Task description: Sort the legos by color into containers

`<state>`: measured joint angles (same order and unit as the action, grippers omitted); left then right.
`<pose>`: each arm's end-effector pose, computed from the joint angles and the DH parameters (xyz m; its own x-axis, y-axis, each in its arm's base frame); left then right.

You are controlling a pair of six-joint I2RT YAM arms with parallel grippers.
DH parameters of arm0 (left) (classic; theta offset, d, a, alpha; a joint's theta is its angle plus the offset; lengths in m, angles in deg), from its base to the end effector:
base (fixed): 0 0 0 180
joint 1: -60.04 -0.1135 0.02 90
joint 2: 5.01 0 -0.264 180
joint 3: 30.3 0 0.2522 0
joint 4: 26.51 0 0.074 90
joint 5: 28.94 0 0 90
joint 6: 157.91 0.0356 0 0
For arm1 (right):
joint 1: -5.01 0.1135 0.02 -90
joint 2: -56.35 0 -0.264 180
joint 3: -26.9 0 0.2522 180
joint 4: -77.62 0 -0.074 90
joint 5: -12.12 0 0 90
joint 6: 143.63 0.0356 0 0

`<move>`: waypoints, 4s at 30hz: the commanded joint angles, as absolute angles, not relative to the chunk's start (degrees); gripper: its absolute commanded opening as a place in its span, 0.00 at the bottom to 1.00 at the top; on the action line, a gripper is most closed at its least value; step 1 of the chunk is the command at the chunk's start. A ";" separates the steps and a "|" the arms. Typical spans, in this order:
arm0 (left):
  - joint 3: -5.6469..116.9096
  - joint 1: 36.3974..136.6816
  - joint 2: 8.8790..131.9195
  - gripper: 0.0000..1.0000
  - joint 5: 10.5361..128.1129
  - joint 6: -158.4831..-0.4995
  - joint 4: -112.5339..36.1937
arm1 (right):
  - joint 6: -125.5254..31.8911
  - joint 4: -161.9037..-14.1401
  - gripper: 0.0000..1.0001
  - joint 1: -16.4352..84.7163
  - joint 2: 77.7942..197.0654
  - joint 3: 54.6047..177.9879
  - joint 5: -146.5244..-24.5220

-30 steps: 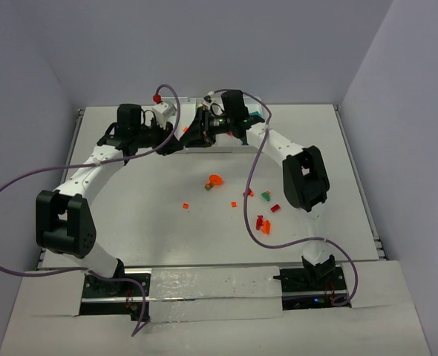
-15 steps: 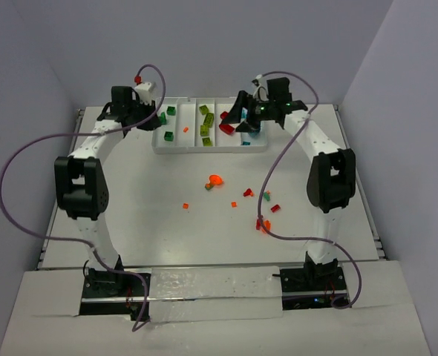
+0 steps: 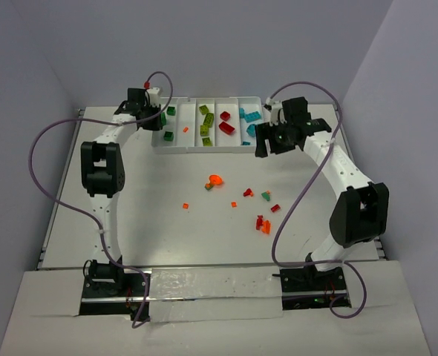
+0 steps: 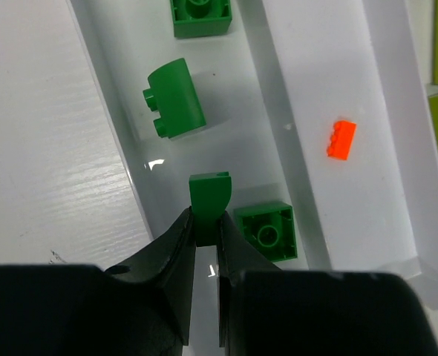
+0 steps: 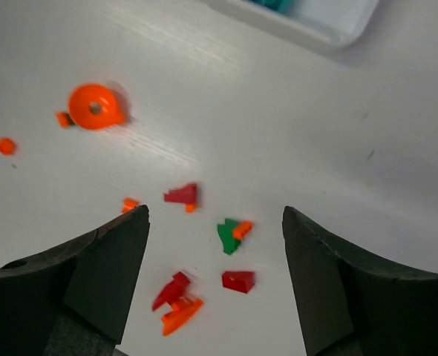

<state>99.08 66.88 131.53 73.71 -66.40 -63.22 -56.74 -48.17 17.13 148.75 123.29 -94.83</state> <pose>0.5355 -0.0721 0.1883 -0.6807 0.1075 -0.7247 0.2910 0.9475 -0.1327 0.3418 0.0840 0.3118 -0.7295 -0.2097 -0.6511 -0.4234 0.8860 0.1890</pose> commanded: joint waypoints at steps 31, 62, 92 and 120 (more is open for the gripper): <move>92.99 69.44 115.30 0.66 106.15 -61.19 -72.82 | -134.84 -27.37 0.69 17.51 145.95 105.31 -102.54; 85.70 69.36 106.80 0.67 107.39 -60.70 -72.28 | -136.19 -45.45 0.25 21.37 146.48 90.41 -96.43; 60.98 69.09 82.53 0.99 87.16 -73.02 -55.13 | -59.08 -61.98 0.00 28.57 193.64 168.28 -88.06; 60.28 69.27 82.71 0.99 95.71 -68.59 -56.85 | -83.37 -44.31 0.48 27.99 166.07 139.87 -99.71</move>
<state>59.82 69.27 84.11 91.72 -69.80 -57.66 -68.53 -51.42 28.28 179.23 146.02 -92.94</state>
